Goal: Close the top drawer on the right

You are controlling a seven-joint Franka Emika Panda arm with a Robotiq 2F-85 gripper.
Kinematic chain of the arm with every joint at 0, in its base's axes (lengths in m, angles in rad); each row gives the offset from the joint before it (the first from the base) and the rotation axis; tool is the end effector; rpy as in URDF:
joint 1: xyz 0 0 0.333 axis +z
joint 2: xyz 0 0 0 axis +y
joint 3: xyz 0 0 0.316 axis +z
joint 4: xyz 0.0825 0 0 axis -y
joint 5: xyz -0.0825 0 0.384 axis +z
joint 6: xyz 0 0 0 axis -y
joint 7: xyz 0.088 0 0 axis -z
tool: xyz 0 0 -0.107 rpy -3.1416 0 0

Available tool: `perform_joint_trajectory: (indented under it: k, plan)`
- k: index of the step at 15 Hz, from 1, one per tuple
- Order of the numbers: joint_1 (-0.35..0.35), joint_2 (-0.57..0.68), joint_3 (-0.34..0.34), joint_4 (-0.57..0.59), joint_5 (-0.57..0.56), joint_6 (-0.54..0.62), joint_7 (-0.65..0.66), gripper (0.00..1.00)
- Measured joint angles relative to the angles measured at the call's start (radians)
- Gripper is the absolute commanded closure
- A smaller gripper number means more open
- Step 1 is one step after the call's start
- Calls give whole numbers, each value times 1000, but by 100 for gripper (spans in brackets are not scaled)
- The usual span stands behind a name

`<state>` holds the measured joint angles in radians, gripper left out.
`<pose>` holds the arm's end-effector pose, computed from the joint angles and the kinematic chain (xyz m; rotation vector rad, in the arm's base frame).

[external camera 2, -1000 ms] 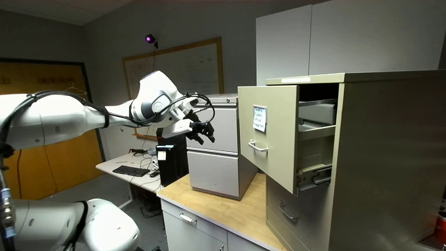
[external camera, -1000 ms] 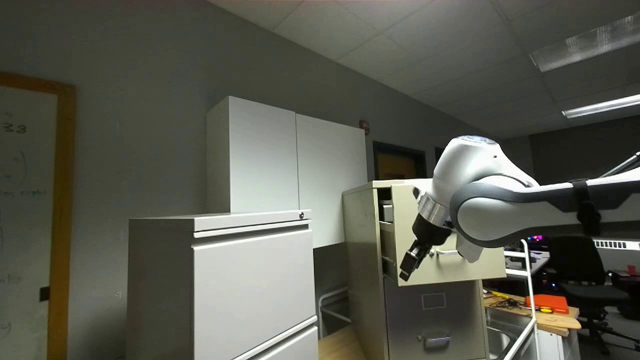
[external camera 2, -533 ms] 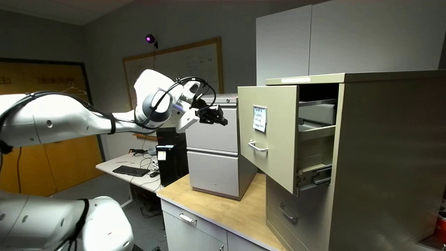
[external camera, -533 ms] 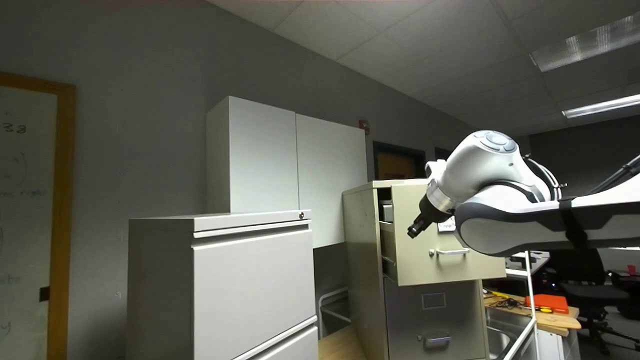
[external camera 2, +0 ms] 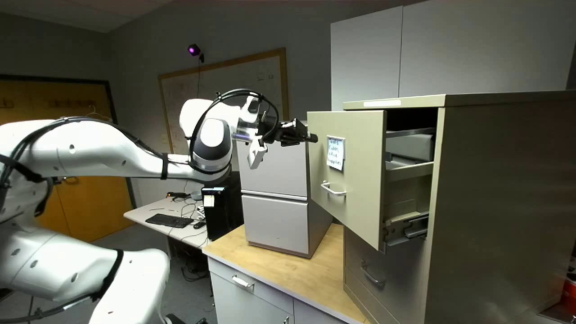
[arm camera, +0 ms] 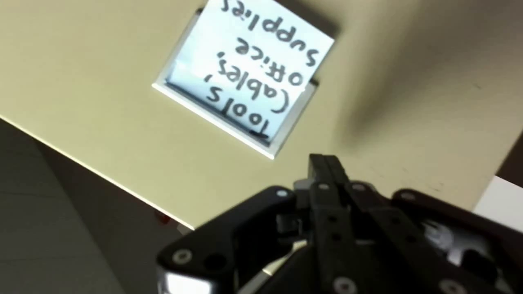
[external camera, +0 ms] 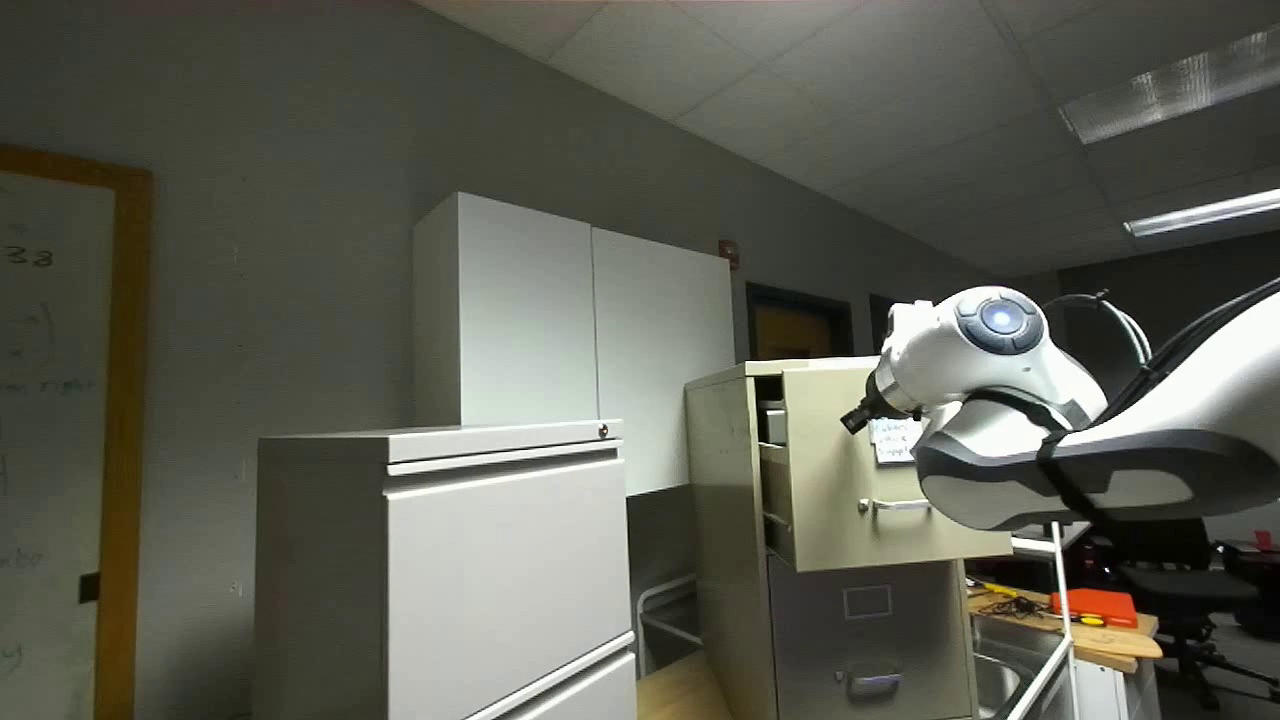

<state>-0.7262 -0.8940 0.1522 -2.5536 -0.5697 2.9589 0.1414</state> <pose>0.3067 -0.1275 0.6803 1.9929 -0.1938 1.2456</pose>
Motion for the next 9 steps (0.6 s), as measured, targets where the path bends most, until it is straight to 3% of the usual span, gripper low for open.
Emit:
perform_joint_trajectory:
  k: [2, 4, 9]
  plan:
    - [-95, 8, 63, 3, 18, 29, 32, 100]
    - [-141, 20, 114, 8, 57, 33, 34, 100]
    - [-136, 42, 159, 22, 137, 16, 31, 100]
